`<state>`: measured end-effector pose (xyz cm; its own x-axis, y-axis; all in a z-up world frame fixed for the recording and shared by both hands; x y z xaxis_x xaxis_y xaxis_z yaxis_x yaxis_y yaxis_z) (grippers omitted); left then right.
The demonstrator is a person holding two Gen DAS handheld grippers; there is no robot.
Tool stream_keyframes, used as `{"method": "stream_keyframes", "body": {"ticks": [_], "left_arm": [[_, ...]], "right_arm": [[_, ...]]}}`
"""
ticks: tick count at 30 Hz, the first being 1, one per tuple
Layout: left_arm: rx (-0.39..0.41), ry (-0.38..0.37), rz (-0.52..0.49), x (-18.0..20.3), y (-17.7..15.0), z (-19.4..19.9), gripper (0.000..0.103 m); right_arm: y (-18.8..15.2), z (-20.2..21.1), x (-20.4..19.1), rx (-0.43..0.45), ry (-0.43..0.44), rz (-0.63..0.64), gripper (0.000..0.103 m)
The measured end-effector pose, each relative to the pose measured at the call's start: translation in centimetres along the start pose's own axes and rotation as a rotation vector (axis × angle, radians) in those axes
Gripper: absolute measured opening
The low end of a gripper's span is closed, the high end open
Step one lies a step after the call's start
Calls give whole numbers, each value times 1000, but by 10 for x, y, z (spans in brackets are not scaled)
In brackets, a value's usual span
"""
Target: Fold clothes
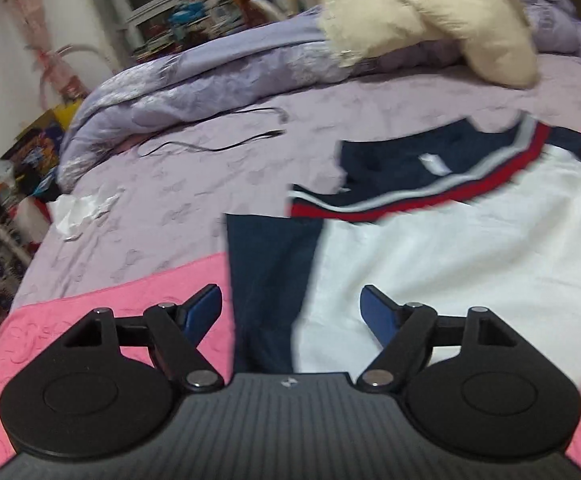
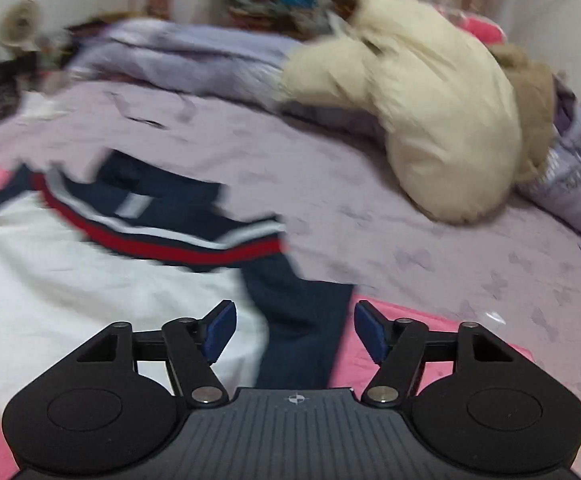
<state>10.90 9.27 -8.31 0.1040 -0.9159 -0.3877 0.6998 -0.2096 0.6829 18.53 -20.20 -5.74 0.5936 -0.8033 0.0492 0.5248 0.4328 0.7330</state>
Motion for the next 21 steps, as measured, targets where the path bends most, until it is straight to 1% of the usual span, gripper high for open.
{"method": "stream_keyframes", "body": {"ticks": [1, 2, 5, 6, 7, 8, 9, 10, 12, 13, 14, 15, 17, 18, 19, 20, 21], "left_arm": [[-13, 2, -26, 7, -8, 2, 80], [-32, 15, -44, 11, -17, 2, 80], [-90, 80, -63, 11, -48, -6, 82], [-96, 101, -53, 3, -54, -8, 82], [-106, 128, -48, -4, -58, -10, 82], [-117, 160, -43, -13, -59, -11, 82], [-130, 195, -36, -22, -59, -12, 82], [-141, 217, -16, -31, -57, -11, 82], [-150, 222, 62, -45, -52, -3, 82], [-153, 219, 102, -49, -50, 3, 82], [-155, 211, 136, -51, -48, 9, 80], [-155, 190, 170, -51, -48, 18, 79], [-154, 137, 239, -45, -50, 33, 79], [-157, 110, 269, -40, -53, 40, 80], [-161, 84, 298, -35, -56, 46, 80], [-167, 70, 311, -28, -59, 51, 80], [-180, 78, 291, -19, -64, 50, 80]], "right_arm": [[-5, 5, -18, -3, 41, 39, 66], [-14, 7, -33, -22, 63, 67, 66], [-49, 6, -71, -105, 104, 134, 65], [-64, 3, -70, -147, 83, 138, 65], [-80, -1, -59, -195, 28, 117, 65], [-92, 1, -42, -209, -21, 66, 65], [-101, 5, -23, -208, -63, 5, 70], [-103, 10, -9, -210, -95, -53, 72], [-100, 20, 16, -216, -149, -168, 72], [-97, 25, 22, -213, -170, -220, 72], [-94, 29, 25, -206, -164, -282, 72], [-96, 36, 26, -188, -123, -371, 72], [-106, 46, 24, -140, -18, -598, 72], [-111, 46, 20, -124, 11, -684, 72], [-115, 44, 14, -111, 30, -757, 71], [-120, 43, 8, -105, 27, -796, 71], [-120, 39, 0, -108, -6, -784, 69]]}}
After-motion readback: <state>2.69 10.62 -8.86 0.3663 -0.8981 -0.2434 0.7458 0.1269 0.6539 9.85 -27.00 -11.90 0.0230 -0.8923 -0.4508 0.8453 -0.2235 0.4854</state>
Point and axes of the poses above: each gripper's, at about its wrist camera, not at the fingertips, and z roughly against the way its jaws point, x to its right, y to its top, the point moved 3 cm from there along -z, roughly the way its jaws point, and after that the axes turned 7 degrees about y, right-handed, at the moved point
